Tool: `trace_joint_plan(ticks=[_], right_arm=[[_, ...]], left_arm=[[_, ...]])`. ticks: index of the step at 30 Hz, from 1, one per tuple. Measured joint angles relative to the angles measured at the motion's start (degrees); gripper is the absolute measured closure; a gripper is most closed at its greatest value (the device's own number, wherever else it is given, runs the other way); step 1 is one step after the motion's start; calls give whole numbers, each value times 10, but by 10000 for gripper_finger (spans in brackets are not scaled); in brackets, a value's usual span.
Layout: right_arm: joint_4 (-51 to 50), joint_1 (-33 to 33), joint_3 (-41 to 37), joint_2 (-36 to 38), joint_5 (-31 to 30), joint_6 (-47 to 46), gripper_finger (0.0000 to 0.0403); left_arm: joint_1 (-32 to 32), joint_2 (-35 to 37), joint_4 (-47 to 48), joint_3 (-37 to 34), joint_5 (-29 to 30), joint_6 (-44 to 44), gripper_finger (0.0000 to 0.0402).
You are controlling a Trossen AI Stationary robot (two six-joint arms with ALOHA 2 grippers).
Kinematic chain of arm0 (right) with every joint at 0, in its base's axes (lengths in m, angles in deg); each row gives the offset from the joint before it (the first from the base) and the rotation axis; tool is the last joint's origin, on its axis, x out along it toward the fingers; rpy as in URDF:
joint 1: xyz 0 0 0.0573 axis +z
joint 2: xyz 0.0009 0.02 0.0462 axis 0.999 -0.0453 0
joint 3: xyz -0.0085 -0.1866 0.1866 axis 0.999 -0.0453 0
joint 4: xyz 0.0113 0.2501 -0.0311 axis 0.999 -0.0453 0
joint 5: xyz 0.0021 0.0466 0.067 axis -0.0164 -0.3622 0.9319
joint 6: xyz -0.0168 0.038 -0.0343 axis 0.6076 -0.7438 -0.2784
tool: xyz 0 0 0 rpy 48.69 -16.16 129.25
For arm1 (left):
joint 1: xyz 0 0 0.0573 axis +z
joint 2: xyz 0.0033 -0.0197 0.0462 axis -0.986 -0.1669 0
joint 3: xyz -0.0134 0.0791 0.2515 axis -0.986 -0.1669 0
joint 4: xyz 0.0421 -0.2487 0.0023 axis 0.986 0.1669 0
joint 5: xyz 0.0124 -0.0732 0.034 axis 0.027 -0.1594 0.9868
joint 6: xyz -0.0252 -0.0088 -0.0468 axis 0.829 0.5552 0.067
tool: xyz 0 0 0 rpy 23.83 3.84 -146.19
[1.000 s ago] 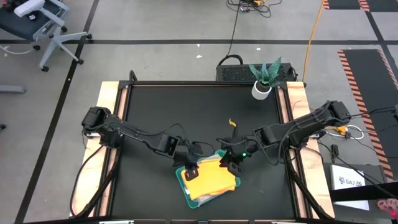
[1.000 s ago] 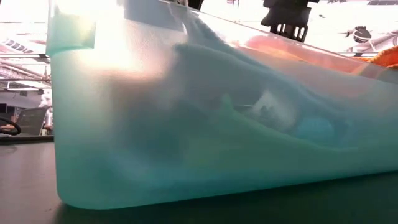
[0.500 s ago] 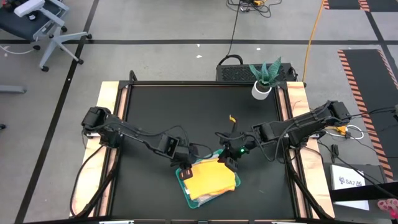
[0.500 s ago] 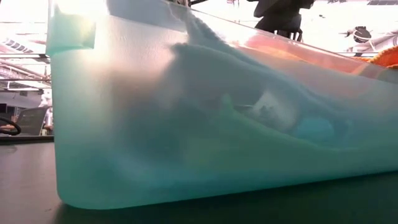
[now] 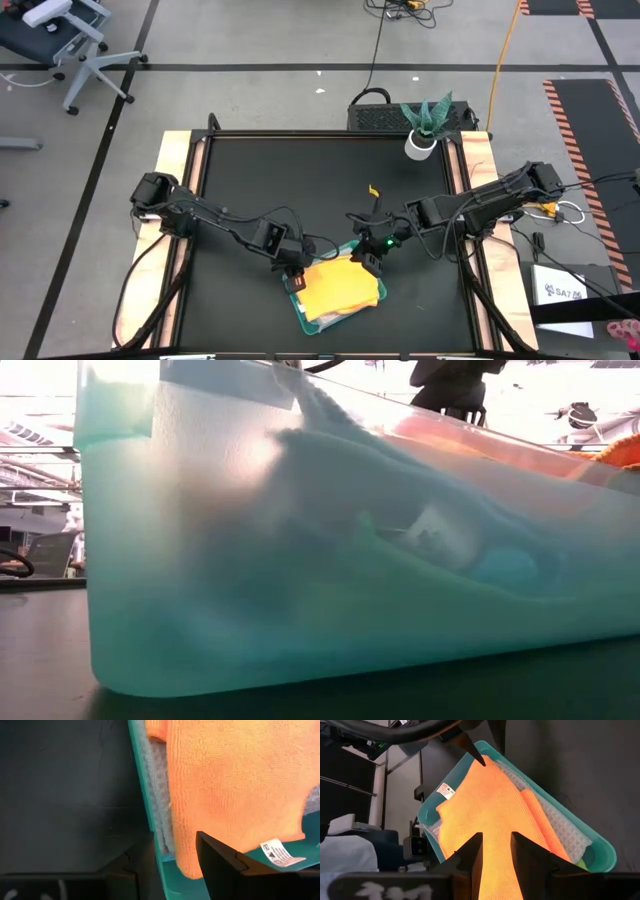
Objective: Fold microfiber towels
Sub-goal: Put the folded orange microfiber cloth into the green transparent bin
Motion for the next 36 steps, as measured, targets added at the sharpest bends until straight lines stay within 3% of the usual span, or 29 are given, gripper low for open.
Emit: trace_joint_plan(ticks=[10, 17, 22, 30, 36], right_arm=[[0, 0, 0, 0, 1, 11, 309], [0, 0, 0, 0, 1, 25, 309], [0, 0, 0, -12, 1, 37, 309], [-2, -2, 0, -62, 2, 69, 309], [-38, -19, 0, -74, -34, 152, 310]], left_arm=[[-15, 0, 0, 0, 2, -37, 256], [-41, 0, -1, 0, 65, -83, 256], [-44, 2, 6, 0, 87, -38, 256], [-44, 57, 36, 0, 182, 36, 256], [-49, 66, 24, 0, 176, 62, 256]])
